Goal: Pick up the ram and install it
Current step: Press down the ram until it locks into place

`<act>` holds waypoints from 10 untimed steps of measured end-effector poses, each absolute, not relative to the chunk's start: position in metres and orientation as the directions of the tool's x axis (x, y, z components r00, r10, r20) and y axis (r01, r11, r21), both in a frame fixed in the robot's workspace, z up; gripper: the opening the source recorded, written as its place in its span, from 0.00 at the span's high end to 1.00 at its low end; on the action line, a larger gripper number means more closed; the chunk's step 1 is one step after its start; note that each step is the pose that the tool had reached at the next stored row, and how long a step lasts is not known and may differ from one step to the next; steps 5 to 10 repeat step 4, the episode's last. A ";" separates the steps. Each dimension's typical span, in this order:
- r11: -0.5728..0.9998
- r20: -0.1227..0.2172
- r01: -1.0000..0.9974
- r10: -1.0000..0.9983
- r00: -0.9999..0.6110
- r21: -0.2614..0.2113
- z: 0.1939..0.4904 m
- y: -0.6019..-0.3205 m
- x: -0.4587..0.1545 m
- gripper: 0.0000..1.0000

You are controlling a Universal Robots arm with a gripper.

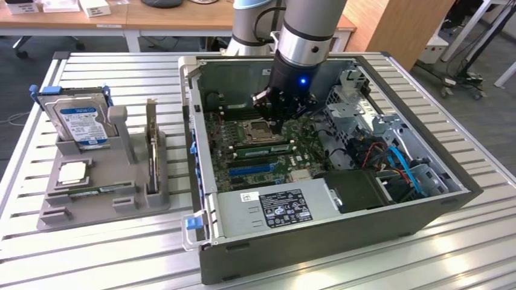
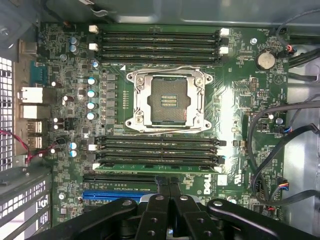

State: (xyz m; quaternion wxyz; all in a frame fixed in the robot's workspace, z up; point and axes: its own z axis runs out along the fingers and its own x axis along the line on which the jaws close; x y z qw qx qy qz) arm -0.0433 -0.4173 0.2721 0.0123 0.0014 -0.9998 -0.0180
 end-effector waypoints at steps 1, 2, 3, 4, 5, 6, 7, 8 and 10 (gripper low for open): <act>0.999 0.025 -0.002 -0.003 -1.000 0.036 0.272 -0.417 -0.043 0.90; 0.999 0.025 -0.002 -0.003 -1.000 0.036 0.272 -0.417 -0.043 0.90; 0.999 0.025 -0.002 -0.003 -1.000 0.036 0.272 -0.417 -0.043 0.90; 0.999 0.025 -0.002 -0.003 -1.000 0.036 0.272 -0.417 -0.043 0.90; 0.999 0.025 -0.002 -0.003 -1.000 0.036 0.272 -0.417 -0.043 0.90; 0.999 0.025 -0.002 -0.003 -1.000 0.036 0.272 -0.417 -0.043 0.90; 0.999 0.025 -0.002 -0.003 -1.000 0.036 0.272 -0.417 -0.043 0.90; 0.999 0.025 -0.002 -0.003 -1.000 0.036 0.272 -0.417 -0.043 0.90; 0.999 0.025 -0.002 -0.003 -1.000 0.036 0.272 -0.417 -0.043 0.90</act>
